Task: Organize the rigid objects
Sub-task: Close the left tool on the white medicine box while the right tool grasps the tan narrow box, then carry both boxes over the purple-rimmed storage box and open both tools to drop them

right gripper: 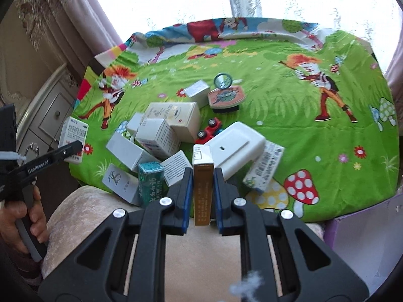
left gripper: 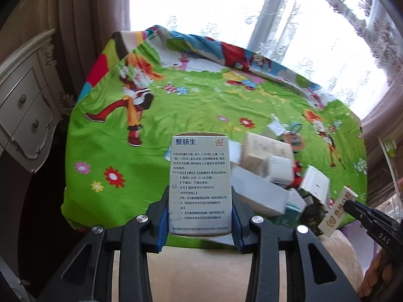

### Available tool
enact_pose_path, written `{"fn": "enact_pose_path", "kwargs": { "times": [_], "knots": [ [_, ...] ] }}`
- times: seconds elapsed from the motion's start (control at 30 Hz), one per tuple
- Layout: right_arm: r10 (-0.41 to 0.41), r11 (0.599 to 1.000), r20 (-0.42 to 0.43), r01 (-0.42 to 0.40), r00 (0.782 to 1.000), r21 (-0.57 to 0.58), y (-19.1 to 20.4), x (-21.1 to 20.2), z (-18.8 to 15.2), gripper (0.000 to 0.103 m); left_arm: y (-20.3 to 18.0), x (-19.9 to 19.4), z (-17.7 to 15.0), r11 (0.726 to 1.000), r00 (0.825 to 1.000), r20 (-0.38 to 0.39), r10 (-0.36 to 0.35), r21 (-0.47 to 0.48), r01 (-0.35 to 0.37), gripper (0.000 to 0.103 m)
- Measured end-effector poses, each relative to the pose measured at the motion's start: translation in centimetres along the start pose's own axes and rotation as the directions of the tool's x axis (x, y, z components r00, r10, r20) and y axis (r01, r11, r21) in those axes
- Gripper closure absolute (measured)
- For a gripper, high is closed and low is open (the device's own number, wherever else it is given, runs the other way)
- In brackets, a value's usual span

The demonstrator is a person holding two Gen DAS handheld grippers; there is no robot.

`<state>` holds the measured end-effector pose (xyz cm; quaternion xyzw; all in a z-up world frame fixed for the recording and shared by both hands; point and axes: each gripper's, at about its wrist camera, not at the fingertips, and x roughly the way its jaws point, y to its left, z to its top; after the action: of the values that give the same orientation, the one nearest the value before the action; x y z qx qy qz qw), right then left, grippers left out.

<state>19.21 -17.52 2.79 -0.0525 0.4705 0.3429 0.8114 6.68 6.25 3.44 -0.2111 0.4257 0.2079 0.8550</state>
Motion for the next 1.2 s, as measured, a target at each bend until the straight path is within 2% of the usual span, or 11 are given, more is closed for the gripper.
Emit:
{"fn": "enact_pose_path", "kwargs": {
  "times": [0.3,0.43,0.53,0.7,0.93,1.1,1.2],
  "knots": [
    [0.014,0.998,0.048,-0.017,0.999,0.059,-2.4,-3.1,-1.0,0.084,-4.8,-1.4,-0.8,0.996,0.999,0.016,-0.049,0.071,0.048,0.062],
    [-0.025,0.996,0.068,0.019,0.997,0.087,-4.1,-4.5,-1.7,0.084,-7.5,-1.5,-1.4,0.987,0.995,0.000,-0.101,0.122,0.100,0.062],
    [-0.076,0.991,0.085,0.066,0.993,0.114,-5.9,-6.2,-2.5,0.084,-10.1,-1.5,-2.1,0.973,0.986,-0.031,-0.164,0.157,0.167,0.062],
    [-0.159,0.972,0.081,0.141,0.984,0.189,-9.7,-8.3,-4.7,0.084,-15.1,-1.1,-3.6,0.933,0.962,-0.107,-0.253,0.236,0.271,0.062],
    [-0.241,0.935,0.060,0.215,0.969,0.282,-14.1,-10.4,-7.7,0.084,-21.2,-1.4,-5.9,0.871,0.929,-0.196,-0.314,0.330,0.364,0.062],
    [-0.362,0.892,0.035,0.335,0.932,0.304,-16.1,-11.8,-9.3,0.084,-26.1,-1.2,-8.2,0.805,0.890,-0.282,-0.359,0.389,0.448,0.062],
    [-0.449,0.852,0.018,0.421,0.894,0.311,-17.1,-12.5,-10.0,0.084,-28.8,-0.6,-9.6,0.768,0.863,-0.344,-0.370,0.409,0.492,0.062]
  ]
}}
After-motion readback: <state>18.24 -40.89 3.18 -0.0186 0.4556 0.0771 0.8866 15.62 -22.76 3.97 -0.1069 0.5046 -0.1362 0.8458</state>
